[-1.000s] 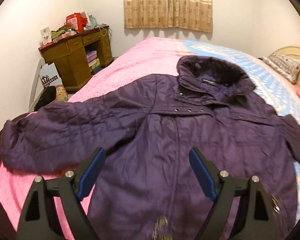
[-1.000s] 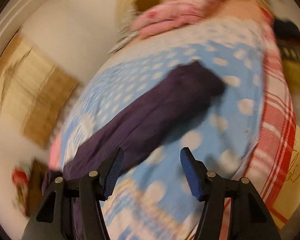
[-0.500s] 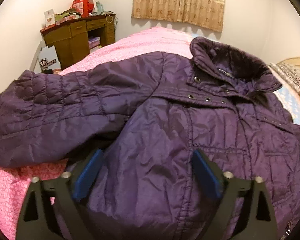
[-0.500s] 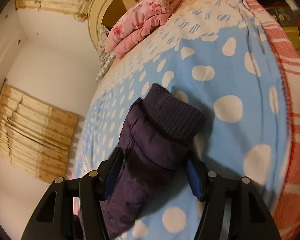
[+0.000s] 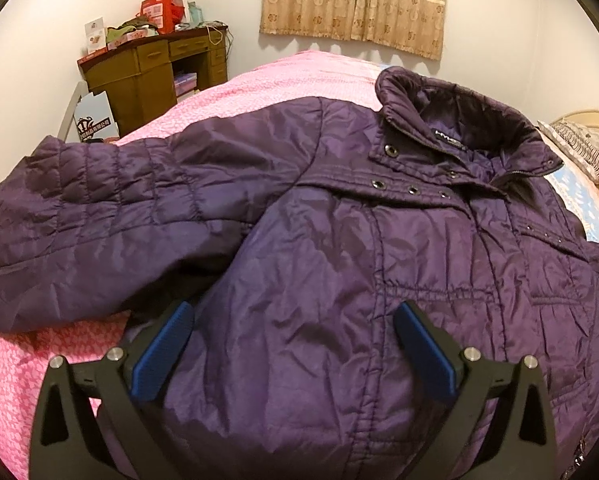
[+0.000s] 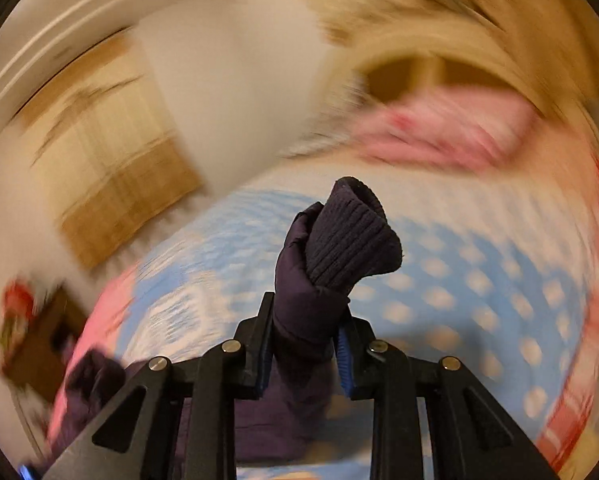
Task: Fold large clothes
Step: 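Grasp the knit sleeve cuff with the right tool and fold it across the jacket body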
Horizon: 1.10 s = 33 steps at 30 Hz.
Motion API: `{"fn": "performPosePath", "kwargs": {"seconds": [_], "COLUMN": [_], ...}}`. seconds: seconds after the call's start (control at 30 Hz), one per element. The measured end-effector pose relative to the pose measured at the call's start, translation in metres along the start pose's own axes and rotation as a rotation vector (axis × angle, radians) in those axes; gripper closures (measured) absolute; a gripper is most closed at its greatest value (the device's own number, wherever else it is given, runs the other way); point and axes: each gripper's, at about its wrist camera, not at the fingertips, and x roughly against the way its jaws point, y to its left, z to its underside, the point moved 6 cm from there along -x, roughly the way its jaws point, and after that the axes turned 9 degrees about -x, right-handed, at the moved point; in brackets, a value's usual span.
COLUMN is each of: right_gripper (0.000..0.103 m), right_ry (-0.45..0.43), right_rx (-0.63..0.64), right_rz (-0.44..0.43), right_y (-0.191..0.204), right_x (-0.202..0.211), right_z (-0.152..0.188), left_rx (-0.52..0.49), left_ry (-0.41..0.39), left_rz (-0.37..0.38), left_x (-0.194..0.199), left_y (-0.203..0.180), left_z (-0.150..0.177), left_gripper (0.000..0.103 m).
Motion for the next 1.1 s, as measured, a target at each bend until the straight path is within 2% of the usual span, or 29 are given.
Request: {"fn": "performPosePath", "kwargs": {"seconds": [0.07, 0.17, 0.27, 0.33, 0.43, 0.53, 0.6, 0.67, 0.7, 0.73, 0.77, 0.83, 0.87, 0.97, 1.0, 1.03, 1.1], "right_gripper": [0.076, 0.076, 0.076, 0.076, 0.076, 0.076, 0.073, 0.066, 0.051, 0.031, 0.028, 0.028, 0.028, 0.030, 0.041, 0.058, 0.068], "right_ry": [0.002, 0.045, 0.133, 0.247, 0.393, 0.533, 0.575, 0.593, 0.614, 0.652, 0.699, 0.756, 0.753, 0.643, 0.610, 0.582, 0.509], "right_rx": [0.145, 0.301, 0.433, 0.504, 0.550, 0.526, 0.521, 0.520, 0.519, 0.504, 0.485, 0.456, 0.440, 0.343, 0.327, 0.329, 0.348], "right_rz": [-0.077, -0.226, -0.372, -0.476, -0.561, -0.622, -0.655, -0.677, -0.696, -0.732, -0.760, -0.791, -0.797, -0.812, -0.797, -0.768, -0.666], "right_y": [0.068, 0.163, 0.245, 0.291, 0.325, 0.335, 0.335, 0.336, 0.339, 0.341, 0.343, 0.348, 0.350, 0.345, 0.338, 0.332, 0.312], "right_x": [0.008, 0.011, 0.001, -0.015, -0.043, -0.067, -0.066, -0.065, -0.059, -0.055, -0.053, -0.047, -0.044, -0.030, -0.028, -0.029, -0.036], "right_z": [0.008, 0.042, 0.099, 0.157, 0.237, 0.301, 0.333, 0.344, 0.348, 0.353, 0.358, 0.363, 0.364, 0.331, 0.316, 0.305, 0.276], "left_rx": [0.003, 0.010, 0.017, 0.022, 0.033, 0.041, 0.046, 0.051, 0.053, 0.055, 0.055, 0.054, 0.054, 0.053, 0.052, 0.051, 0.052], "left_ry": [-0.003, -0.008, -0.017, -0.021, -0.029, -0.039, -0.042, -0.047, -0.050, -0.051, -0.052, -0.052, -0.052, -0.051, -0.050, -0.050, -0.050], "left_rz": [0.003, 0.014, 0.026, 0.035, 0.049, 0.061, 0.070, 0.079, 0.083, 0.085, 0.085, 0.083, 0.084, 0.082, 0.080, 0.080, 0.081], "left_x": [0.000, 0.001, 0.002, 0.002, 0.002, 0.003, 0.003, 0.004, 0.004, 0.004, 0.004, 0.004, 0.004, 0.004, 0.004, 0.005, 0.005], "left_y": [0.000, 0.001, 0.003, 0.003, 0.004, 0.004, 0.005, 0.006, 0.006, 0.005, 0.005, 0.005, 0.005, 0.005, 0.005, 0.005, 0.005], "left_z": [0.000, 0.000, 0.001, 0.001, 0.001, 0.001, 0.002, 0.002, 0.002, 0.002, 0.002, 0.001, 0.001, 0.002, 0.002, 0.002, 0.003], "left_gripper": [0.000, 0.000, 0.000, 0.000, 0.000, 0.000, 0.000, 0.000, 0.000, 0.000, 0.000, 0.000, 0.000, 0.000, 0.000, 0.000, 0.000]}}
